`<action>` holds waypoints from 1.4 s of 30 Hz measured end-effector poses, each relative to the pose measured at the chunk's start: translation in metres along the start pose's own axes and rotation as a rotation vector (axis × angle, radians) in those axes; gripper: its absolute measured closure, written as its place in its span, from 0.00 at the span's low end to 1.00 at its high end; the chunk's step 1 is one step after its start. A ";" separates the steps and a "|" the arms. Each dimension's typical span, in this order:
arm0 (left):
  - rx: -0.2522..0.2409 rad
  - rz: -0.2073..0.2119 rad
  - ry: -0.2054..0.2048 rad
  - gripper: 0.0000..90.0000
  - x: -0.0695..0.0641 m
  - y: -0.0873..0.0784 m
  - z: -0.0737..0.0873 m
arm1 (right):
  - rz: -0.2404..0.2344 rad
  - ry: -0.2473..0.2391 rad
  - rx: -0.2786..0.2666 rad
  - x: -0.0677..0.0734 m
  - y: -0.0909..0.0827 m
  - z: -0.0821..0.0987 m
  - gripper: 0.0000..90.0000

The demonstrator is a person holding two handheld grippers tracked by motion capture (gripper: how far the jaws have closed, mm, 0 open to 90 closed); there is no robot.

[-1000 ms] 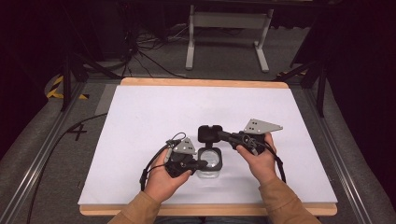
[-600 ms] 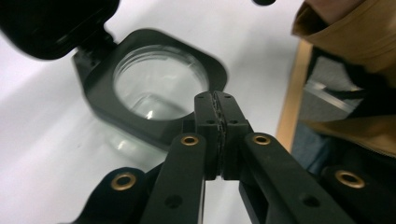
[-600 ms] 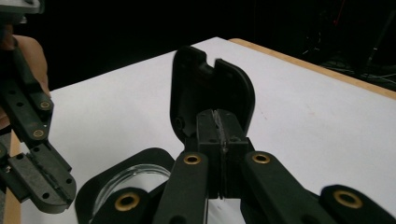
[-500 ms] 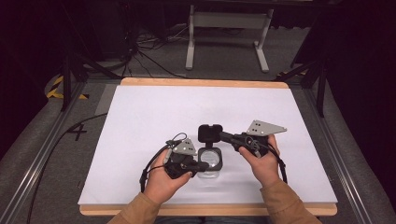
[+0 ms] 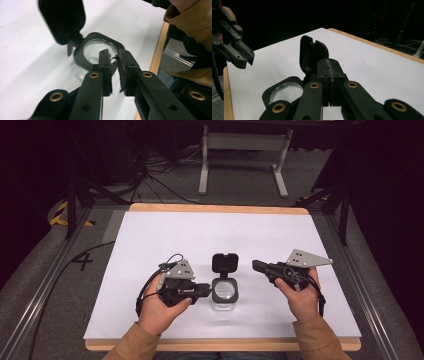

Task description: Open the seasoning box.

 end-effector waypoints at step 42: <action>0.254 -0.227 -0.163 0.42 0.128 0.008 0.096 | 0.232 0.212 0.342 -0.082 -0.068 0.082 0.48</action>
Point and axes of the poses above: each handheld gripper's, and its own axes: y roughly forward along the jaws, z roughly out of its underside, x roughly to its left, the point moved 4 cm from there along y, roughly forward along the jaws, and after that the axes turned 14 degrees about -z, right-handed, at the moved point
